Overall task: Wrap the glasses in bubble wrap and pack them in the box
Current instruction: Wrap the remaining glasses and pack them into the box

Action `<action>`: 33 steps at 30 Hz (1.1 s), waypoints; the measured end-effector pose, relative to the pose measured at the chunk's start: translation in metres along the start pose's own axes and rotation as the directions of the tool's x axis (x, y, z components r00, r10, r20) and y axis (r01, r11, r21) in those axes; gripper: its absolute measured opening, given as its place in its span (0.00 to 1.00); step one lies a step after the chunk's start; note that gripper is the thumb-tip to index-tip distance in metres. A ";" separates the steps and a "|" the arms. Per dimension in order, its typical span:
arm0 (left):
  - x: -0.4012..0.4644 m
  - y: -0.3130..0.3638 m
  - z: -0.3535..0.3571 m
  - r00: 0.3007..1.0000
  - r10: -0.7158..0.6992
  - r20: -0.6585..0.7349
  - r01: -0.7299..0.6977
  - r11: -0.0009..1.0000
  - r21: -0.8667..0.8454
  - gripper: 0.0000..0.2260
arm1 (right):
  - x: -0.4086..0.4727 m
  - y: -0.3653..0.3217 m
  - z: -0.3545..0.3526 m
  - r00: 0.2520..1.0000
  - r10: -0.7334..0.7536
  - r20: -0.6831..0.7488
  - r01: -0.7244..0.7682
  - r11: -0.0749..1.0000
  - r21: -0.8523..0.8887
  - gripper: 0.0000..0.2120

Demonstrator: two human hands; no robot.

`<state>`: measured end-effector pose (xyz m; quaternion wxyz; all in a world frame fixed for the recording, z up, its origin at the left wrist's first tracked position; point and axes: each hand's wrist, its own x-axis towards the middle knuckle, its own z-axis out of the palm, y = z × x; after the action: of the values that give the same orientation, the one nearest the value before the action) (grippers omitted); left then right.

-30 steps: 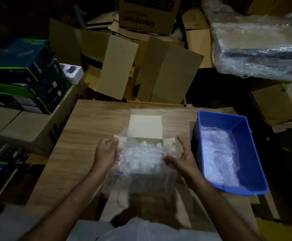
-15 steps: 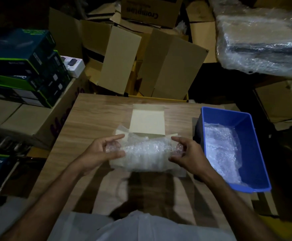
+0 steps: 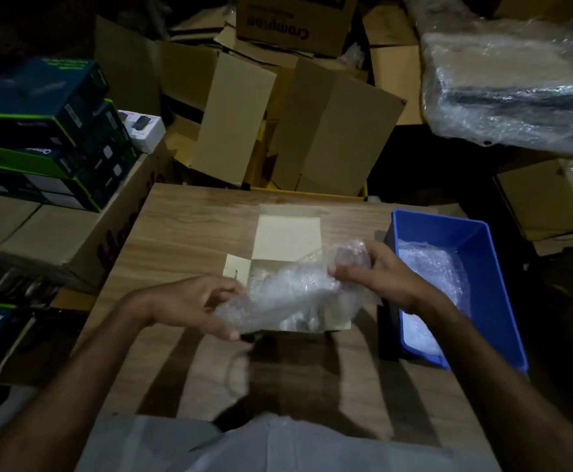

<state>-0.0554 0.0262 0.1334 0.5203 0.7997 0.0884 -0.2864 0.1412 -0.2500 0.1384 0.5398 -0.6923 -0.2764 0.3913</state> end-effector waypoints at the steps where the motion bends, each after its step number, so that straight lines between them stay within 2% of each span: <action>1: 0.006 0.011 0.003 0.998 0.044 0.042 -0.041 0.997 -0.068 0.24 | 0.003 -0.008 0.004 1.000 -0.008 -0.006 0.008 1.000 0.027 0.05; 2: 0.014 0.023 0.008 0.995 0.091 0.042 -0.084 0.986 -0.143 0.25 | 0.008 -0.013 0.007 1.000 -0.004 0.000 0.004 0.998 0.065 0.04; 4: 0.030 0.041 0.018 0.990 0.133 -0.039 -0.139 0.966 -0.217 0.19 | 0.015 -0.017 0.008 0.998 0.015 0.068 -0.035 0.955 0.294 0.07; 5: 0.035 0.045 0.022 0.983 0.144 -0.115 -0.167 0.959 -0.227 0.16 | 0.016 -0.015 0.009 0.993 0.046 0.104 -0.089 0.882 0.463 0.13; 7: 0.042 0.043 0.030 0.946 0.142 -0.291 -0.225 0.934 -0.277 0.13 | 0.012 0.004 0.012 0.984 0.119 0.135 -0.179 0.636 0.750 0.26; 9: 0.045 0.031 0.036 0.901 0.102 -0.423 -0.285 0.873 -0.396 0.13 | 0.003 0.040 0.026 0.982 0.137 0.133 -0.182 0.447 0.876 0.36; 10: 0.046 0.026 0.040 0.881 0.070 -0.469 -0.302 0.846 -0.440 0.15 | -0.003 0.053 0.038 0.980 0.138 0.143 -0.190 0.434 0.881 0.39; 11: 0.047 0.021 0.045 0.860 0.032 -0.510 -0.306 0.831 -0.464 0.18 | -0.007 0.062 0.050 0.978 0.132 0.159 -0.202 0.443 0.874 0.39; 13: 0.048 0.016 0.055 0.809 -0.038 -0.586 -0.305 0.826 -0.474 0.22 | -0.008 0.071 0.068 0.976 0.152 0.159 -0.216 0.525 0.823 0.31; 14: 0.046 0.014 0.060 0.776 -0.081 -0.625 -0.303 0.821 -0.483 0.23 | -0.005 0.071 0.075 0.976 0.176 0.131 -0.212 0.598 0.773 0.27; 15: 0.043 0.014 0.065 0.746 -0.117 -0.656 -0.306 0.814 -0.494 0.23 | 0.000 0.071 0.080 0.978 0.199 0.056 -0.177 0.668 0.723 0.28; 17: 0.036 0.012 0.071 0.708 -0.108 -0.698 -0.305 0.844 -0.441 0.30 | 0.008 0.072 0.086 0.953 0.266 -0.146 -0.118 0.769 0.629 0.44; 19: 0.028 0.008 0.069 0.724 -0.055 -0.688 -0.290 0.880 -0.375 0.38 | 0.008 0.073 0.087 0.954 0.168 -0.247 -0.045 0.897 0.439 0.53; 20: 0.025 0.008 0.068 0.747 -0.031 -0.664 -0.284 0.888 -0.361 0.38 | 0.007 0.075 0.087 0.970 0.082 -0.227 0.000 0.941 0.339 0.53; 22: 0.019 0.006 0.061 0.797 0.008 -0.604 -0.275 0.895 -0.350 0.33 | 0.005 0.076 0.085 0.990 -0.042 -0.138 0.071 0.973 0.218 0.46; 23: 0.016 0.005 0.057 0.824 0.022 -0.566 -0.269 0.894 -0.357 0.32 | 0.004 0.073 0.086 0.990 -0.057 -0.128 0.078 0.984 0.160 0.41; 25: 0.011 0.002 0.051 0.863 0.022 -0.504 -0.210 0.924 -0.320 0.33 | 0.005 0.072 0.089 0.978 -0.105 -0.181 0.102 0.995 -0.022 0.31; 26: 0.011 0.001 0.049 0.855 0.019 -0.518 -0.146 0.968 -0.205 0.30 | 0.007 0.069 0.090 0.971 -0.140 -0.192 0.114 0.983 -0.142 0.25; 28: 0.010 -0.004 0.043 0.806 0.055 -0.589 0.008 0.995 0.103 0.17 | 0.010 0.062 0.088 0.961 -0.215 -0.172 0.153 0.936 -0.317 0.11; 29: 0.009 -0.006 0.041 0.788 0.080 -0.610 0.048 0.980 0.191 0.11 | 0.009 0.058 0.086 0.967 -0.232 -0.108 0.186 0.928 -0.324 0.05; 31: 0.008 -0.009 0.038 0.799 0.144 -0.584 -0.032 0.980 0.198 0.10 | 0.007 0.052 0.077 0.976 -0.217 -0.029 0.205 0.952 -0.229 0.09; 32: 0.007 -0.009 0.036 0.831 0.142 -0.538 -0.113 0.990 0.087 0.12 | 0.004 0.048 0.074 0.984 -0.176 -0.034 0.171 0.977 -0.124 0.04; 33: 0.006 -0.006 0.036 0.869 0.124 -0.479 -0.189 0.978 -0.088 0.13 | 0.001 0.047 0.071 0.991 -0.124 -0.046 0.123 0.992 -0.026 0.05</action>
<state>-0.0664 -0.0043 0.1149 0.5565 0.8135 0.1657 -0.0338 0.0800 -0.2234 0.0851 0.5615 -0.6890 -0.3102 0.3374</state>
